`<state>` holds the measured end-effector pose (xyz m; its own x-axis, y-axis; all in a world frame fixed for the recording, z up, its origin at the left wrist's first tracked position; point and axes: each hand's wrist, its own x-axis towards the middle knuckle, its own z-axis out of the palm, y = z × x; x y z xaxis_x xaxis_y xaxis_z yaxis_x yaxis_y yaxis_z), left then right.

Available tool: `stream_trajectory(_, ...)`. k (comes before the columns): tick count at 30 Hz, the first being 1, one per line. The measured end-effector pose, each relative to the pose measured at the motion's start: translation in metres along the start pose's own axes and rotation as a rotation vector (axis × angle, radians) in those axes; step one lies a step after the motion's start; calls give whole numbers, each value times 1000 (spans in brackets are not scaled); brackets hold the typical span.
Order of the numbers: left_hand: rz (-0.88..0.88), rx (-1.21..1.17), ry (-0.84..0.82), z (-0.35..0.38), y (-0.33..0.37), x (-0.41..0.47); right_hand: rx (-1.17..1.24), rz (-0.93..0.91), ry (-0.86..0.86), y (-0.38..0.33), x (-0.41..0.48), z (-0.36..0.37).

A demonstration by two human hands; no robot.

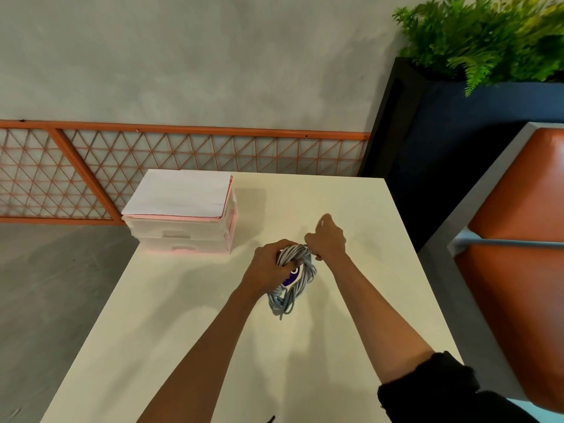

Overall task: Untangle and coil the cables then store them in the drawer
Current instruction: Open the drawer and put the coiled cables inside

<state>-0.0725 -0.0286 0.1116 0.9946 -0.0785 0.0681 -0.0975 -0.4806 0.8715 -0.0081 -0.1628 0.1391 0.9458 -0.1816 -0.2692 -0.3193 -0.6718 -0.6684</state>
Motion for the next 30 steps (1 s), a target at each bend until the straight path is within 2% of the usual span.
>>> stream_trajectory(2,69,14,-11,-1,-4,0,16,195,-207,-1,3,-3)
stream_trajectory(4,77,-10,-42,-1,-8,-2,-8,310,-422,3,4,-7)
stream_trajectory(7,-5,-59,-58,-3,-14,-3,-144,301,-552,10,3,-12)
stream_trajectory(8,-42,-87,-53,-3,-16,-4,-201,265,-526,16,5,-8)
stream_trajectory(10,-116,-139,-44,-1,-19,-7,-333,83,-260,30,7,7)
stream_trajectory(12,-202,-186,-40,1,-22,-10,-269,-178,78,37,0,21)
stream_trajectory(14,-256,-225,-49,2,-25,-11,-219,-478,192,45,-2,28)
stream_trajectory(15,-281,-246,-56,1,-25,-10,-210,-581,168,51,-3,31)
stream_trajectory(17,-327,-320,-71,-4,-22,-9,-148,-631,35,57,-12,31)
stream_trajectory(21,-374,-446,-118,-18,-16,-8,-74,-555,-196,69,-23,42)
stream_trajectory(25,-406,-522,-103,-21,-23,-10,-64,-511,-159,60,-23,47)
stream_trajectory(30,-361,-538,-95,-22,-32,-10,64,-287,-321,45,-19,41)
